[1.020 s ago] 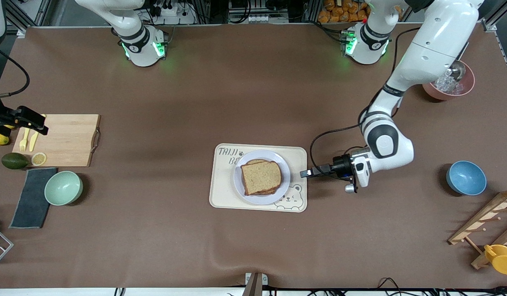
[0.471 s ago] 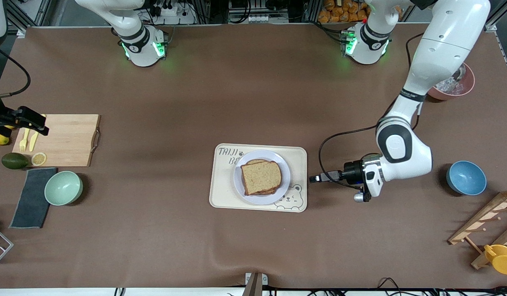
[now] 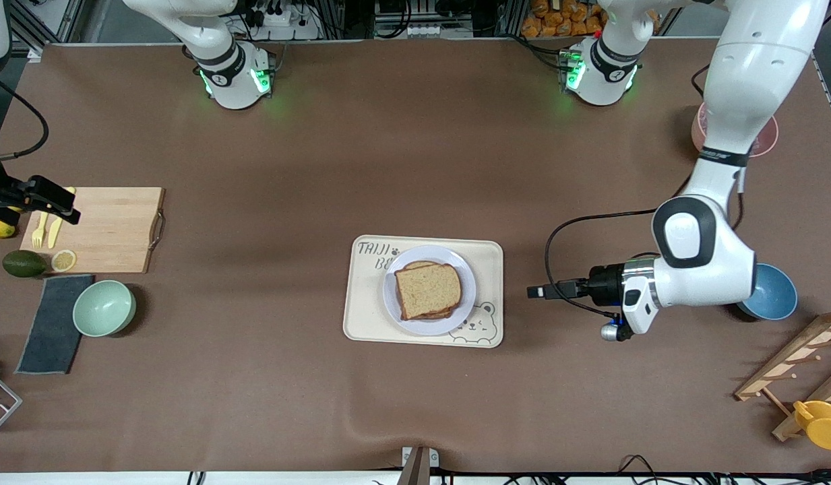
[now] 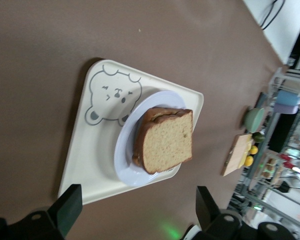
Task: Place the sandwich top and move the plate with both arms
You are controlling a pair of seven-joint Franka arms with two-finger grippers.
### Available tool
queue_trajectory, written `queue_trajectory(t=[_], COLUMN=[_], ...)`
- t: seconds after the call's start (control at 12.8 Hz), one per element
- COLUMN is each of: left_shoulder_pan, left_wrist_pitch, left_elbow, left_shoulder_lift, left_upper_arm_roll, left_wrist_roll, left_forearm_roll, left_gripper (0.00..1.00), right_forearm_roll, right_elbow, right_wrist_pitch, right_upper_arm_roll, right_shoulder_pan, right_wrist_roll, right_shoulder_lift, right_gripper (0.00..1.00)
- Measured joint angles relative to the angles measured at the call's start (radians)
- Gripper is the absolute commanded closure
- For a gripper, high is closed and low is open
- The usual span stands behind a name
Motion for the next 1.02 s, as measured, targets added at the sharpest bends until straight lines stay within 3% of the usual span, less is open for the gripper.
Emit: queue_trajectory(t=[0.31, 1.02], left_shoulder_pan=[0.036, 0.047], left_wrist_pitch=[-0.154, -0.333], left_elbow=[0.042, 0.134], left_shoulder_lift=[-0.065, -0.202], left_upper_arm_roll=[0.01, 0.003], left_wrist_roll=[-0.07, -0.096], left_forearm_roll=[0.121, 0.62], left_gripper=[0.0, 0.0], right_forearm_roll=[0.0, 0.011], right_elbow=[0.001, 0.001], right_wrist_pitch=[0.0, 0.0], right_upper_arm_roll=[0.0, -0.001], right_shoulder_pan=[0.0, -0.001], right_wrist_roll=[0.007, 0.022], right_shoulder_lift=[0.0, -0.001], right_gripper=[0.0, 0.0])
